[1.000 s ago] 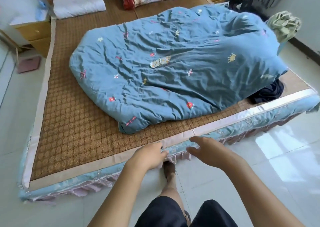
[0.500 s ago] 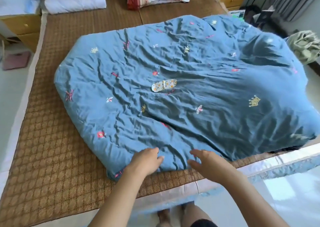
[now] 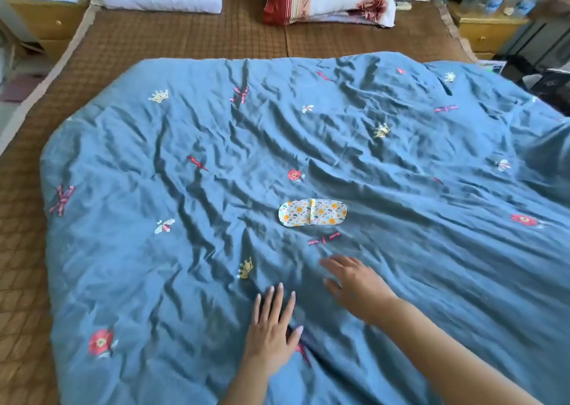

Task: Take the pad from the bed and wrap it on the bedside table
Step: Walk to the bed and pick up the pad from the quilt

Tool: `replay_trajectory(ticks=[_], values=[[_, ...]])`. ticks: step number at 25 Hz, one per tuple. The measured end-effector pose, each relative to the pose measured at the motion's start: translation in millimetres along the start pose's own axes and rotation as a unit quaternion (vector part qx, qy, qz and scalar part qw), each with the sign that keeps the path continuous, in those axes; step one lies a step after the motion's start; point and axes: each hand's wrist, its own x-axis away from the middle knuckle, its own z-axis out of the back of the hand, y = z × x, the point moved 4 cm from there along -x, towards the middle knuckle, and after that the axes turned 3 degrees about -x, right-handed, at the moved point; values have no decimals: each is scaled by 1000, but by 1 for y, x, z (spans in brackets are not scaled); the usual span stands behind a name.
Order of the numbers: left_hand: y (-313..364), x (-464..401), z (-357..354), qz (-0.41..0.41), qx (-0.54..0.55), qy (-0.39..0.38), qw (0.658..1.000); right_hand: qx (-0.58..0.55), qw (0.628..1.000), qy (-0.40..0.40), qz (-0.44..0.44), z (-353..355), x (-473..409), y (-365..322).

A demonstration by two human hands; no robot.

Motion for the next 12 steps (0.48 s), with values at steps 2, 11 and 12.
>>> replay_trajectory(ticks=[2,11,12], values=[[-12,-7,-52,-14,15,-11,1000,58,998,12,36,-10,-62,9],[-31,-45,-97,-7,-17,37,999,209,978,-25,-2,-50,-200,44],[-32,-47,-97,-8,-17,45,999,219,976,-20,2,-52,-204,45]])
